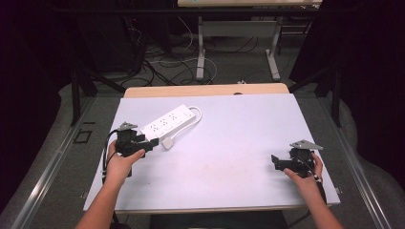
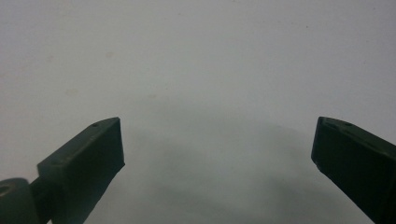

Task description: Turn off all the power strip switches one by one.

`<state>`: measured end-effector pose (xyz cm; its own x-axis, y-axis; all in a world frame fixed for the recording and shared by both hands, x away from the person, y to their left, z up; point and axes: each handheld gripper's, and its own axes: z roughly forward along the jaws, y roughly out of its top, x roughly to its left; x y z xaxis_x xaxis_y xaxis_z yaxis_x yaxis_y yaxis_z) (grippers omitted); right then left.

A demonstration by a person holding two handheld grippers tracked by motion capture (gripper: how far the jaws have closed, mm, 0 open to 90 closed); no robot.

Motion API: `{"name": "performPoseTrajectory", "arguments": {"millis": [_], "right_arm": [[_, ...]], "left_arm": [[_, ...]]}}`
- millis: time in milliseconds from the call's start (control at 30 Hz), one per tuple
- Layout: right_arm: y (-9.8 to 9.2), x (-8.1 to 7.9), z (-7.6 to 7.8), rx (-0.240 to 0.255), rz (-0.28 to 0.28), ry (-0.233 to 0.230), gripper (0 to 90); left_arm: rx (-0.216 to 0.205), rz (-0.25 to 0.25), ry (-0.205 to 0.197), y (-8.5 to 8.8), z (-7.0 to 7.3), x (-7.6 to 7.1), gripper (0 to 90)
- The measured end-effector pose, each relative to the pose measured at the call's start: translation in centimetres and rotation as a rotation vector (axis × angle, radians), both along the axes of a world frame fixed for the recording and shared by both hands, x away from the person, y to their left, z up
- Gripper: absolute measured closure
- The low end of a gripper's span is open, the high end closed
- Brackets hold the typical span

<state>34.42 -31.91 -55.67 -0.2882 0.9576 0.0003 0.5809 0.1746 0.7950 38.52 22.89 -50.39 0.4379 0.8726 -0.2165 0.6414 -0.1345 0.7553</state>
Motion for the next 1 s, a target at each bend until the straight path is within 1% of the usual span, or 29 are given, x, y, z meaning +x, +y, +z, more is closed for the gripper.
{"name": "performPoseTrajectory", "arguments": {"millis": [67, 100, 167, 200, 267, 367, 400, 467, 500, 533, 567, 600, 667, 733, 767, 800, 833, 867, 900, 967, 1000], "right_arm": [[0.0, 0.0, 0.0, -0.001, 0.000, -0.001, 1.9], [0.0, 0.0, 0.0, -0.001, 0.000, -0.001, 1.9], [0.0, 0.0, 0.0, -0.005, -0.002, 0.001, 1.9], [0.0, 0.0, 0.0, -0.004, -0.002, 0.000, 1.9], [0.0, 0.0, 0.0, -0.006, -0.003, 0.001, 1.9], [0.0, 0.0, 0.0, -0.002, -0.003, -0.003, 1.9], [0.1, 0.0, 0.0, -0.001, -0.009, 0.000, 1.9], [0.1, 0.0, 0.0, -0.002, 0.000, -0.002, 1.9], [0.1, 0.0, 0.0, -0.001, 0.001, -0.001, 1.9], [0.1, 0.0, 0.0, -0.001, 0.000, 0.000, 1.9], [0.1, 0.0, 0.0, -0.001, 0.000, 0.000, 1.9], [0.1, 0.0, 0.0, -0.001, 0.001, -0.001, 1.9], [0.1, 0.0, 0.0, -0.006, 0.000, -0.002, 1.9], [0.0, 0.0, 0.0, -0.009, 0.004, -0.005, 1.9], [0.0, 0.0, 0.0, -0.009, 0.000, -0.002, 1.9], [0.0, 0.0, 0.0, -0.007, 0.000, -0.004, 1.9], [0.0, -0.1, 0.2, -0.018, 0.003, 0.017, 1.9], [0.0, 0.0, 0.0, -0.008, 0.002, -0.003, 1.9], [0.0, 0.0, 0.0, -0.008, 0.002, -0.003, 1.9], [0.0, 0.0, 0.0, -0.007, 0.001, -0.003, 1.9], [0.0, 0.0, 0.0, -0.008, 0.001, -0.004, 1.9]], "left_arm": [[0.020, -0.006, -0.012, 0.0, 0.1, -0.4, 29.1], [0.022, -0.004, -0.025, 0.0, 0.0, -0.6, 29.1], [0.025, -0.006, -0.037, 0.1, 0.0, -1.0, 28.7], [0.013, 0.007, -0.035, 0.1, -0.1, -1.2, 28.4], [0.013, 0.024, -0.032, 0.1, -0.3, -1.5, 27.6], [0.018, 0.019, -0.024, 0.4, -0.6, -2.0, 26.7], [0.017, 0.025, -0.022, 0.5, -0.7, -2.1, 26.7], [0.017, 0.033, -0.023, 0.6, -1.0, -2.3, 26.3], [0.018, 0.036, -0.027, 0.6, -1.2, -2.4, 24.7], [0.026, 0.032, -0.017, 0.7, -1.2, -2.5, 23.0], [0.020, 0.042, -0.021, 0.6, -1.4, -2.6, 20.4], [0.025, 0.039, -0.017, 0.7, -1.5, -2.7, 17.2], [0.031, 0.040, -0.010, 0.7, -1.6, -2.9, 16.1], [0.037, 0.040, -0.024, 0.8, -1.9, -3.1, 15.3], [0.040, 0.039, -0.023, 0.8, -1.9, -3.2, 12.9], [0.044, 0.030, -0.010, 1.0, -1.9, -3.2, 9.9], [0.032, 0.045, -0.019, 1.0, -2.0, -3.3, 8.4], [0.037, 0.035, -0.018, 1.1, -2.1, -3.4, 7.3], [0.020, 0.044, -0.031, 1.1, -2.3, -3.5, 4.9], [0.011, 0.037, -0.025, 1.2, -2.4, -3.7, 0.2], [0.012, 0.041, -0.034, 1.3, -2.5, -3.7, 0.3]]}}
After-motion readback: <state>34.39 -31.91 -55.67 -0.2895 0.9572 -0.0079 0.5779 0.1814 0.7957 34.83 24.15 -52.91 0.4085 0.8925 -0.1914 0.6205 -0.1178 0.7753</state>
